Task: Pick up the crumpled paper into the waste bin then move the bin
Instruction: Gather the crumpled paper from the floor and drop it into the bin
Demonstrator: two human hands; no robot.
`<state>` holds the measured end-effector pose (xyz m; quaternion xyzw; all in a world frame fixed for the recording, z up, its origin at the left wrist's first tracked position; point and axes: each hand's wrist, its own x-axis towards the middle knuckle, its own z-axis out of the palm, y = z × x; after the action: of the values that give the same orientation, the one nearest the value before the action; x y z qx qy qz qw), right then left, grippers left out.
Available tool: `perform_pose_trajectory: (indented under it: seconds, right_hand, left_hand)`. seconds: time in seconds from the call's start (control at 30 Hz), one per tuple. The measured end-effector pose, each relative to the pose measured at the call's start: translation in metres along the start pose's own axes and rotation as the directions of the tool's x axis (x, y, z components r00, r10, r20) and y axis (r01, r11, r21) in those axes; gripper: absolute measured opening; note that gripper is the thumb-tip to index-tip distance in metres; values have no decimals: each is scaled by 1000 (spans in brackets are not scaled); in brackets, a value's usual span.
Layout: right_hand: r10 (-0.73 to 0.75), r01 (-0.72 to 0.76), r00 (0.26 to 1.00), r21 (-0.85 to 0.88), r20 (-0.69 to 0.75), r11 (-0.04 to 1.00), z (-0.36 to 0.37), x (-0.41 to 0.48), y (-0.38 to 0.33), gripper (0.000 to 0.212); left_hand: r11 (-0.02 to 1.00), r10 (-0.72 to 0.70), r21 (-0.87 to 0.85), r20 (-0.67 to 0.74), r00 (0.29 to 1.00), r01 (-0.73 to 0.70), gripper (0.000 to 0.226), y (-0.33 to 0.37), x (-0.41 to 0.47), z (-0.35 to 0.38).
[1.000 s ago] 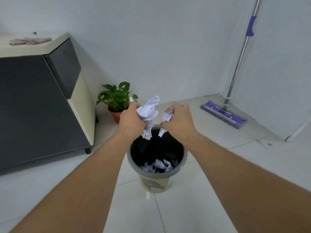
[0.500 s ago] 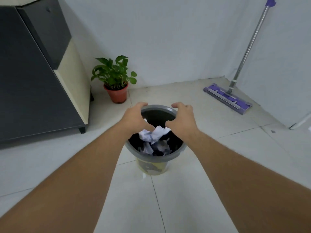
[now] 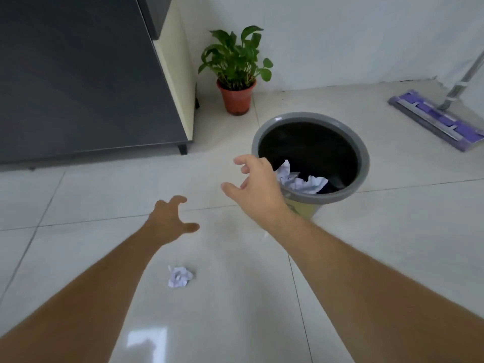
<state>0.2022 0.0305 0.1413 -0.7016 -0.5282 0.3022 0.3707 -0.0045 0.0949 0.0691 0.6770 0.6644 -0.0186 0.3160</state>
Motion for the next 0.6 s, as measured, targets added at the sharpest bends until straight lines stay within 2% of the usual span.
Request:
perform_pose_trajectory:
  seconds: [0.1, 0.23, 0.33, 0.43, 0.5, 0.57, 0.6]
  right_hand:
    - [50, -46, 993, -36, 104, 998, 43, -16, 26, 56]
    - [202, -186, 951, -88, 234, 979, 83, -40, 71, 62]
    - [300, -274, 915, -131, 271, 953, 90, -49, 96, 64]
    - [353, -319, 894, -162, 274, 934, 91, -51, 111, 63]
    - [363, -327, 894, -170, 263, 929, 92, -50, 118, 63]
    - [367, -330, 896, -176, 251, 927, 91, -50, 123, 62]
    - [370, -334, 896, -176, 246, 926, 90, -50, 124, 62]
  left_hand:
    - [989, -111, 108, 99, 989, 100, 90, -56, -9, 45]
    - [983, -131, 154, 204, 970, 101, 86, -98, -24, 93]
    - [983, -114, 164, 225, 968, 78, 67, -112, -23, 119]
    - [982, -83, 176, 103, 991, 64, 38, -116, -19, 137]
    - [990, -40, 135, 77, 996, 30, 15, -115, -16, 142]
    - [996, -22, 84, 76, 997, 16, 4, -115, -10, 144]
    - [999, -25, 35, 69, 997, 22, 6, -114, -6, 143]
